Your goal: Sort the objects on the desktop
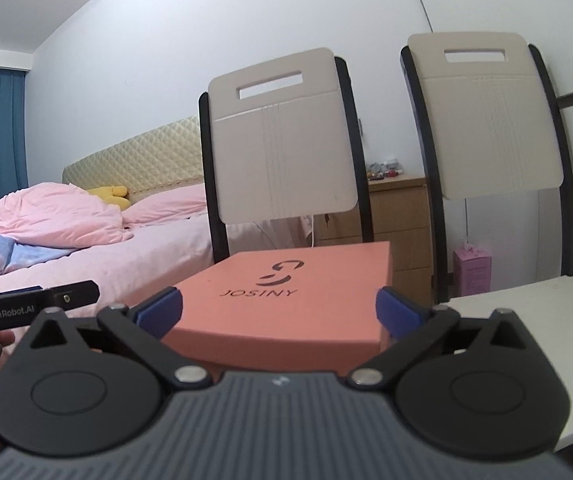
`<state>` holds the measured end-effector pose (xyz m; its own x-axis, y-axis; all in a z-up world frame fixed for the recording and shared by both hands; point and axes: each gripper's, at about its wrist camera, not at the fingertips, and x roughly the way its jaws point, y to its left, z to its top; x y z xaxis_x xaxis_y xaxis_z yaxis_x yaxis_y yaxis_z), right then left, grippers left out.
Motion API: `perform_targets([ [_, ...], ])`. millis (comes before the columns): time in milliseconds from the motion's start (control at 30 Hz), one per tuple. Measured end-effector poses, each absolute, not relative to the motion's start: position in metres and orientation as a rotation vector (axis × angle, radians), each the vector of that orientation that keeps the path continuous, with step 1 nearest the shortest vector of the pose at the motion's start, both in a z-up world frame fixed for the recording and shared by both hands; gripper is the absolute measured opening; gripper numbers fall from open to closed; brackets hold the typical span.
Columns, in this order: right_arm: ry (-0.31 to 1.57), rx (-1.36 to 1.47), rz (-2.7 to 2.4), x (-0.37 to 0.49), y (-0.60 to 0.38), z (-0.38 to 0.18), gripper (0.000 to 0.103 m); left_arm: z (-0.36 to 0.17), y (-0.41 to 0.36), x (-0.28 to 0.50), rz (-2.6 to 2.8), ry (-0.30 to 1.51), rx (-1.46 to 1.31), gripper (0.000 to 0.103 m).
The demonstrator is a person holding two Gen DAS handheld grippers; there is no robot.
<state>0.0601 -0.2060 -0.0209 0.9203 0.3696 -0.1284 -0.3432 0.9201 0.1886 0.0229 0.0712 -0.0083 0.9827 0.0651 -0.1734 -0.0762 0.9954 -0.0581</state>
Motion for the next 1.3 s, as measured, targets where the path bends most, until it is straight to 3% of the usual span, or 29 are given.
perform_targets([
  [1300, 0.183, 0.119, 0.244, 0.049, -0.207, -0.025, 0.103, -0.018, 0.061, 0.026, 0.094, 0.192, 0.003, 0.103],
])
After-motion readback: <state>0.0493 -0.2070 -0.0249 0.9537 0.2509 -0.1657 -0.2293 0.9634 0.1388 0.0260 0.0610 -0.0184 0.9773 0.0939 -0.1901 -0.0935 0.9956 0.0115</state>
